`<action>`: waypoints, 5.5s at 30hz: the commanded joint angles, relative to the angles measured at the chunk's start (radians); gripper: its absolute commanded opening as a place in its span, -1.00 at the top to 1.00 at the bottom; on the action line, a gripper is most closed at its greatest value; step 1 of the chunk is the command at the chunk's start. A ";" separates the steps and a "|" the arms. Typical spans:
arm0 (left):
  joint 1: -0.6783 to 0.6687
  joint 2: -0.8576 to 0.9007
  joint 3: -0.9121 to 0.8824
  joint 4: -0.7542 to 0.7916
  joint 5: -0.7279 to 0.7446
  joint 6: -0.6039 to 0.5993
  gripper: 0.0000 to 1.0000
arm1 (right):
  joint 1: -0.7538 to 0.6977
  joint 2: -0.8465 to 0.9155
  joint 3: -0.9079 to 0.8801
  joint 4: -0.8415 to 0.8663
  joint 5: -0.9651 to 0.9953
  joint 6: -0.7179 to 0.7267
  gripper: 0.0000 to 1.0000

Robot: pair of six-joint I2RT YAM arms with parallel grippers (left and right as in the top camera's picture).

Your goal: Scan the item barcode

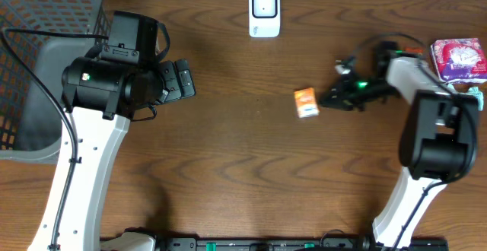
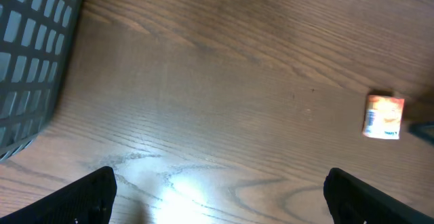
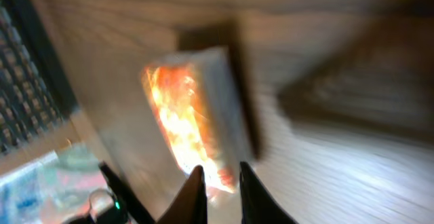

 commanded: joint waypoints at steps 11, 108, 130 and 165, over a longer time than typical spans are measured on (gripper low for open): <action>0.003 -0.002 0.013 0.000 -0.009 0.010 -0.96 | 0.000 -0.004 0.145 -0.133 0.103 -0.071 0.09; 0.003 -0.002 0.013 0.000 -0.008 0.009 -0.96 | -0.094 0.055 0.438 0.174 1.320 -0.163 0.68; 0.003 -0.002 0.013 0.000 -0.008 0.009 -0.96 | -0.040 -0.250 0.399 0.148 1.310 0.161 -0.99; 0.003 -0.002 0.012 0.000 -0.008 0.009 -0.96 | 0.289 -1.233 -0.191 -0.449 0.898 0.399 -0.98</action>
